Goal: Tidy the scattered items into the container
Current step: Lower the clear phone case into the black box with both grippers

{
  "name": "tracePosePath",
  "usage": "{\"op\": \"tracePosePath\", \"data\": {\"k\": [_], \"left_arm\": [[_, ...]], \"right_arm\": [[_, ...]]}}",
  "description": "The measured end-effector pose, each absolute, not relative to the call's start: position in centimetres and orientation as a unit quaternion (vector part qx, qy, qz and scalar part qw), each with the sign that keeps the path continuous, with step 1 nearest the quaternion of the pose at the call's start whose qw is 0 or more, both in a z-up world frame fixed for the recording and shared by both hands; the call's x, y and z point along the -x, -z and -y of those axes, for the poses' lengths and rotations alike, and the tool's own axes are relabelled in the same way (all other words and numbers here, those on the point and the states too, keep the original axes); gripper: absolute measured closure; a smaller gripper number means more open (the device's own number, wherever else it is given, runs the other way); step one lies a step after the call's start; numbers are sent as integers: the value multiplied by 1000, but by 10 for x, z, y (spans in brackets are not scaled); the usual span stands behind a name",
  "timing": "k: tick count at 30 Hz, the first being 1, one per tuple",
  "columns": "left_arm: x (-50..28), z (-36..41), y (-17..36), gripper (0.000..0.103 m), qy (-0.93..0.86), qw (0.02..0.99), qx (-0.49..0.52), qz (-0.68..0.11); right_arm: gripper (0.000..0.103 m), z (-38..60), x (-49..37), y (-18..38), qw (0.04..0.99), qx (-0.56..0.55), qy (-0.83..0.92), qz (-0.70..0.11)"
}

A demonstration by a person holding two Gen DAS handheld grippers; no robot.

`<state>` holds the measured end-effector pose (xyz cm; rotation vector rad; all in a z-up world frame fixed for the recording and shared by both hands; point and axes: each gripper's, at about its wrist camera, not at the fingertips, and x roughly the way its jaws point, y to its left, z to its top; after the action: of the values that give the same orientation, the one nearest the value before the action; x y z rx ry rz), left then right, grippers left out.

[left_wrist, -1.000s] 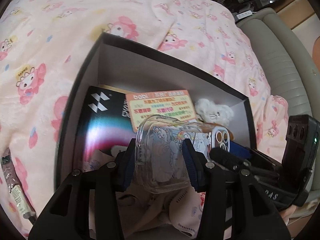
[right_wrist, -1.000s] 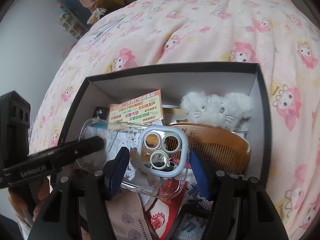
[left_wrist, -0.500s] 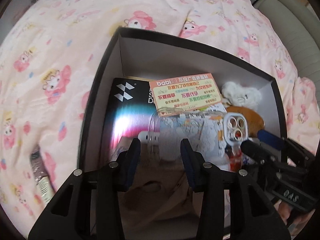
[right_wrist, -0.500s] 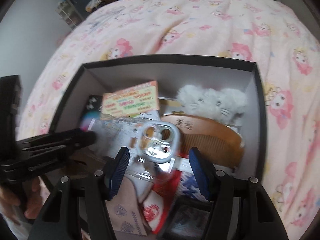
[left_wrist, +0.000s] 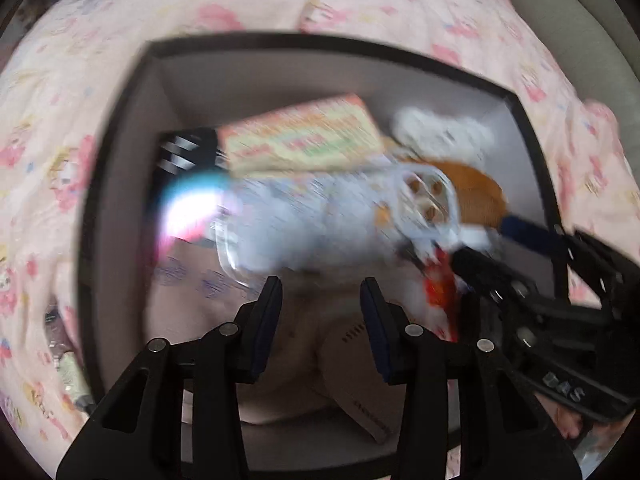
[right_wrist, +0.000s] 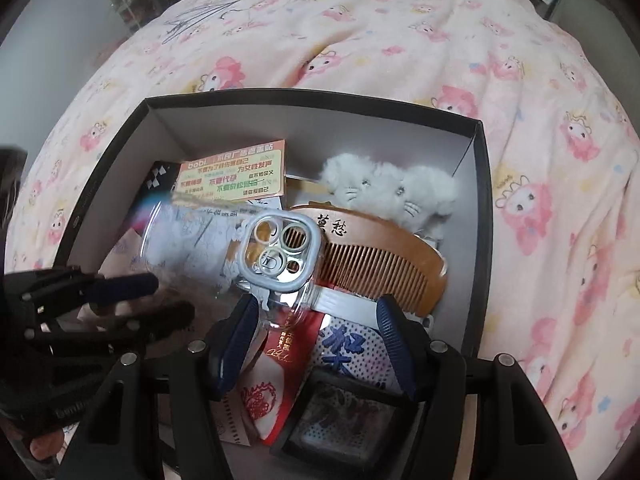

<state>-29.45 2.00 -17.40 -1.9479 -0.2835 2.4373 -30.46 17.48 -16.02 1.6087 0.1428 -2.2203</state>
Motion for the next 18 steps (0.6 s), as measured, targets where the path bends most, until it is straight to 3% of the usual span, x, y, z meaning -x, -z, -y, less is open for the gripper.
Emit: {"op": "tracePosePath", "data": {"k": [2, 5, 10, 13, 15, 18], "left_arm": [[298, -8, 171, 64, -780, -24, 618, 97], [296, 1, 161, 64, -786, 11, 602, 137], [297, -19, 167, 64, -780, 51, 613, 114], [296, -11, 171, 64, -785, -2, 609, 118], [294, 4, 170, 64, -789, -28, 599, 133], [288, 18, 168, 64, -790, -20, 595, 145]], "right_arm": [[45, -178, 309, 157, 198, -567, 799, -30], [45, -181, 314, 149, 170, -544, 821, -25], [45, -177, 314, 160, 183, -569, 801, -34], [35, -159, 308, 164, 169, -553, 812, -76], [35, -145, 305, 168, 190, -544, 811, -103], [38, -137, 306, 174, 233, -578, 780, -61]]}}
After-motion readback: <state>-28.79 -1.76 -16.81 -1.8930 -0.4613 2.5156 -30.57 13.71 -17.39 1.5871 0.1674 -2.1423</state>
